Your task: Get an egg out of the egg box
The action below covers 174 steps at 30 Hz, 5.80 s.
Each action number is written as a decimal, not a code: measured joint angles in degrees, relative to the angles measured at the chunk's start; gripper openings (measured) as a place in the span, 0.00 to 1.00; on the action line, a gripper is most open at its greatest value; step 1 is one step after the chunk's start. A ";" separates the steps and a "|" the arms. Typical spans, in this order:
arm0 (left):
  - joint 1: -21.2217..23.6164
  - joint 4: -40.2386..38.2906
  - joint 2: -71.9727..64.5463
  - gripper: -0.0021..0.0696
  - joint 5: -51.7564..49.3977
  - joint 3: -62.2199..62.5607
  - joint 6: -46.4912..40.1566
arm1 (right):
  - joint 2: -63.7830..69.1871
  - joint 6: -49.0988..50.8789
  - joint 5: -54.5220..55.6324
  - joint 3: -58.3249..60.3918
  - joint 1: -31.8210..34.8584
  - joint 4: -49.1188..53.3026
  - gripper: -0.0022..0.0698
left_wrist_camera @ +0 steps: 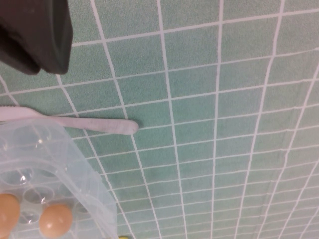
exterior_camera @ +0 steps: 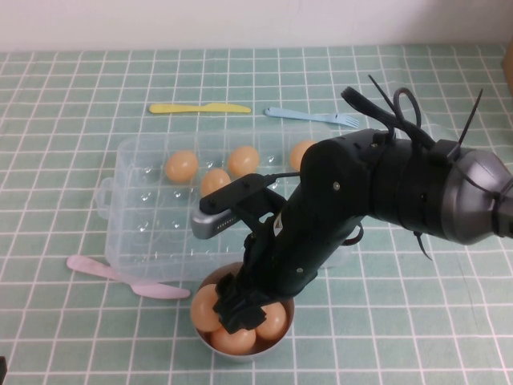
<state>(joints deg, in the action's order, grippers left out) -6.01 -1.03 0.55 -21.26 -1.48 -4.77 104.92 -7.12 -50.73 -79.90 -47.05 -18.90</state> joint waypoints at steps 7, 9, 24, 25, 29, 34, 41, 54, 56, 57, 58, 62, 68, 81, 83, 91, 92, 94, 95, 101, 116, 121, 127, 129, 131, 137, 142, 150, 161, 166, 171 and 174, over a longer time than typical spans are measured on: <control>0.00 0.00 0.00 0.03 0.00 0.00 0.00 | 0.04 0.00 -0.54 0.00 0.00 0.21 0.80; 0.00 0.00 0.00 0.03 0.00 0.00 0.00 | 0.04 0.00 -0.83 0.00 0.00 0.21 0.80; 0.00 0.00 0.00 0.03 0.00 0.00 0.00 | -7.95 0.00 -0.60 0.00 0.00 4.89 0.79; 0.00 0.00 0.00 0.03 0.00 0.00 0.00 | -8.64 0.00 -1.06 0.00 0.00 5.01 0.77; 0.00 0.00 0.00 0.03 0.00 0.00 0.00 | -11.96 0.00 -3.05 0.14 0.00 5.36 0.59; 0.00 0.00 0.00 0.03 0.00 0.00 0.00 | -18.58 0.00 -4.00 4.16 0.00 5.36 0.21; 0.00 0.00 0.00 0.03 0.00 0.00 0.00 | -28.73 0.00 -4.77 11.31 0.00 4.97 0.02; 0.00 0.00 0.00 0.03 0.00 0.00 0.00 | -49.47 -2.97 -11.80 25.24 0.00 4.73 0.01; 0.00 0.00 0.00 0.03 0.00 0.00 0.00 | -53.21 -3.15 -13.34 27.38 0.00 6.03 0.01; 0.00 0.00 0.00 0.03 0.00 0.00 0.00 | -54.62 -3.18 -14.04 28.05 0.00 6.64 0.01; 0.00 0.00 0.00 0.03 0.00 0.00 0.00 | -56.27 -3.28 -14.61 28.90 0.00 7.41 0.01; 0.00 0.00 0.00 0.03 0.00 0.00 0.00 | -62.11 -3.39 -12.76 33.40 0.00 9.54 0.01; 0.00 0.00 0.00 0.03 0.00 0.00 0.00 | -71.40 -3.39 -2.15 44.05 0.00 12.51 0.01; 0.00 0.00 0.00 0.03 0.00 0.00 0.00 | -94.92 -3.39 33.82 72.15 22.47 20.52 0.01; 0.00 0.00 0.00 0.03 0.00 0.00 0.00 | -98.80 -3.39 38.75 75.11 26.60 17.38 0.01; 0.00 0.00 0.09 0.03 0.00 0.00 0.00 | -105.32 -3.39 44.76 81.29 36.48 10.72 0.01; 0.00 0.00 0.09 0.03 0.00 0.00 0.00 | -105.32 -3.39 44.44 81.40 36.76 10.50 0.01; 0.00 0.00 0.09 0.03 0.00 0.00 0.00 | -105.32 -3.39 42.68 81.40 36.86 10.39 0.01; 0.00 0.00 0.09 0.03 0.00 0.00 0.00 | -105.32 -3.39 41.54 81.40 36.86 9.95 0.01; 0.00 0.00 0.09 0.03 0.00 0.00 0.00 | -105.32 -3.39 31.27 81.40 37.06 8.33 0.01; 0.00 0.00 0.09 0.03 0.00 0.00 0.00 | -105.32 -3.39 29.46 81.40 43.63 6.66 0.01; 0.00 0.00 0.09 0.03 0.00 0.00 0.00 | -105.32 -3.39 29.46 81.40 44.97 5.80 0.01; 0.00 0.00 0.09 0.03 0.00 0.00 0.00 | -105.32 -3.39 29.46 81.40 45.03 5.34 0.01; 0.00 0.00 0.09 0.03 0.00 0.00 0.00 | -105.32 -3.39 29.46 81.40 45.03 5.34 0.01; 0.00 0.00 0.09 0.03 0.00 0.00 0.00 | -105.32 -3.39 29.46 81.40 45.03 5.26 0.01; 0.00 0.00 0.09 0.03 0.00 0.00 0.00 | -105.32 -3.39 29.46 81.40 45.03 5.23 0.01; 0.00 0.00 0.09 0.03 0.00 0.00 0.00 | -105.32 -3.39 29.46 81.40 45.03 5.23 0.01; 0.00 0.00 0.09 0.03 0.00 0.00 0.00 | -105.32 -3.39 29.37 81.40 45.03 5.13 0.01; 0.00 0.00 0.09 0.03 0.00 0.00 0.00 | -105.35 -3.39 29.37 81.40 45.03 5.13 0.01; 0.00 0.00 0.09 0.03 0.00 0.00 0.00 | -105.35 -3.39 29.37 81.40 45.03 5.13 0.01; 0.00 0.00 0.09 0.03 -0.10 0.00 0.00 | -105.35 -3.39 29.37 81.40 45.03 5.13 0.01; 0.00 0.00 0.09 0.03 -0.10 0.00 0.00 | -105.45 -3.39 29.37 81.40 45.03 5.13 0.01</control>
<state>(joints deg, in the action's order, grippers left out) -6.01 -1.03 0.64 -21.36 -1.48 -4.77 -0.53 -10.51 -21.37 1.49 -2.02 -13.77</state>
